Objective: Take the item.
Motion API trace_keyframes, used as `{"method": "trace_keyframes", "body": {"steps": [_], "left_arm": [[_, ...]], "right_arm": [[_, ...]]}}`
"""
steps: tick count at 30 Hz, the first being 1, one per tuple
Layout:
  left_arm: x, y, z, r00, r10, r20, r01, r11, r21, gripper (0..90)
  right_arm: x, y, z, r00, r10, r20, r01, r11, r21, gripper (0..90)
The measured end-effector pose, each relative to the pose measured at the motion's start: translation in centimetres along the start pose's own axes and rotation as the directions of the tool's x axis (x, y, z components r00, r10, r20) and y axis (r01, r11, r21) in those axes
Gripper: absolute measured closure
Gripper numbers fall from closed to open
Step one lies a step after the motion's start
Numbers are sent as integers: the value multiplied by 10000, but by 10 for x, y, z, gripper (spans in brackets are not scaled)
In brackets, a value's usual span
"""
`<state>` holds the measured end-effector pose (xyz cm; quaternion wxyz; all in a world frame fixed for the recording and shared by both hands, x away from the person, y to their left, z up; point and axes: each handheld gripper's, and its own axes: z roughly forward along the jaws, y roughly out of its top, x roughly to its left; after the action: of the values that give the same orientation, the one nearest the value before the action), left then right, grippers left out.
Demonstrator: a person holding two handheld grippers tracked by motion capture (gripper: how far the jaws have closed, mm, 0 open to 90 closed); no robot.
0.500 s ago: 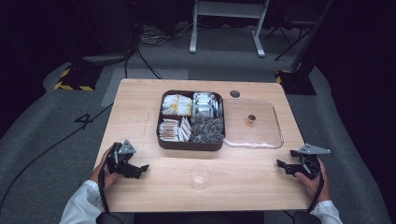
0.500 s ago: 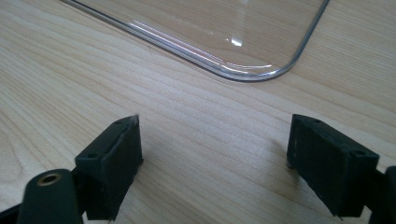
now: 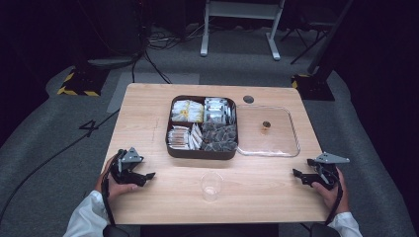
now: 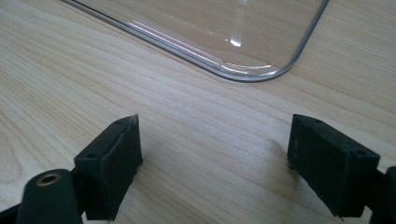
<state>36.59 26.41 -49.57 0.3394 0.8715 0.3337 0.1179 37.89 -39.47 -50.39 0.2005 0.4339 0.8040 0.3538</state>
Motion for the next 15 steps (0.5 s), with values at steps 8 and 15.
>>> {"method": "trace_keyframes", "body": {"steps": [8, 15], "left_arm": [[-2, 23, -11, 9991, 387, -199, -395, 9984, -414, 269], [3, 44, -22, 9976, 559, -407, -594, 9940, -913, 352]], "right_arm": [[0, 0, 0, 10000, 19, -12, -19, 10000, 7, 180], [0, 0, 0, 10000, 28, -17, -28, 10000, 9, 179]]}}
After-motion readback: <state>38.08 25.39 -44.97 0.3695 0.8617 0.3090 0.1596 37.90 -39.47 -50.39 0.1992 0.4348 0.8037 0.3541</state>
